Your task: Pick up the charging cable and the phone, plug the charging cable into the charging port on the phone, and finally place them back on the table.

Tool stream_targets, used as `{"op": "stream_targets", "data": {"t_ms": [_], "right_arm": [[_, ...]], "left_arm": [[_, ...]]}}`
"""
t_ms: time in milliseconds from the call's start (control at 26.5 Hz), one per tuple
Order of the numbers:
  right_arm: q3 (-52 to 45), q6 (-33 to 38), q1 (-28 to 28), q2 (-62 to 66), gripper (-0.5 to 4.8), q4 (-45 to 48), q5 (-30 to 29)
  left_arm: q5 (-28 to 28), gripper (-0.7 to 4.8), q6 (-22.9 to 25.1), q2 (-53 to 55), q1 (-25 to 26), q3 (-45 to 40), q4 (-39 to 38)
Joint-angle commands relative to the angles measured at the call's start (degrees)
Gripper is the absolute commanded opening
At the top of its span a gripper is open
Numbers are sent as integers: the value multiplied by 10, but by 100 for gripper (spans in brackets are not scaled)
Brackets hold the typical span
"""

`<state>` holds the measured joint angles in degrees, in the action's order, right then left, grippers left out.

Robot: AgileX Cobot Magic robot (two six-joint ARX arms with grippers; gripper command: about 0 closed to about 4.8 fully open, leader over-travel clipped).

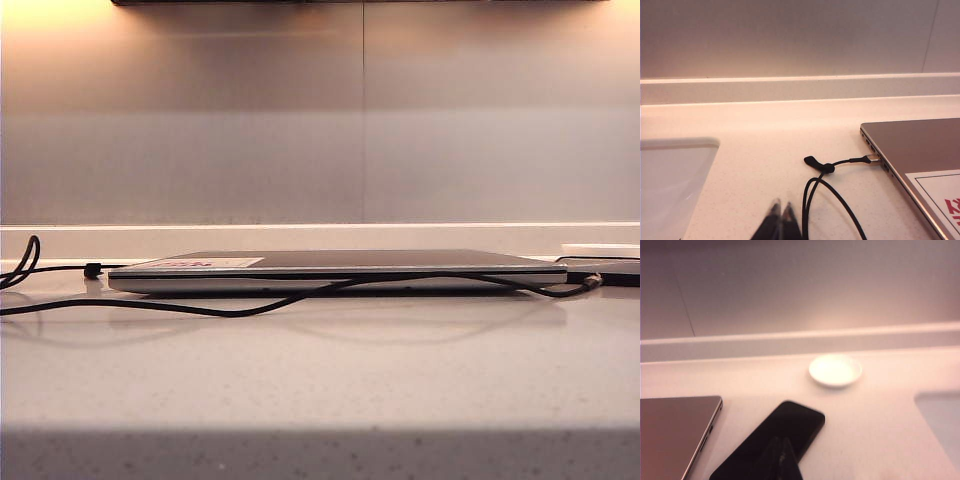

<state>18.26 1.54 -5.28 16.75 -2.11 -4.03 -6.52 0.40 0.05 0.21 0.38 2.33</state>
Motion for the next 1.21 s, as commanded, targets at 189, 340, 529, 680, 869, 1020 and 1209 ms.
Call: {"op": "stream_targets", "data": {"t_ms": [189,340,529,680,869,1020,1209], "right_arm": [[-94,-52,17,-82,-8,54,20],[-126,-52,47,-119,-8,54,55],[-162,-52,65,-169,-7,58,81],[-176,-52,61,-168,-8,75,80],[-180,-52,61,-168,-7,87,80],[-180,-52,61,-168,-7,89,77],[-180,-52,61,-168,-7,88,66]], "left_arm": [[-2,-6,2,0,0,1,7],[-2,-6,2,0,0,1,7],[-2,-6,2,0,0,1,7],[-2,-6,2,0,0,1,7],[-2,-6,2,0,0,1,7],[-2,-6,2,0,0,1,7],[-2,-6,2,0,0,1,7]]}}
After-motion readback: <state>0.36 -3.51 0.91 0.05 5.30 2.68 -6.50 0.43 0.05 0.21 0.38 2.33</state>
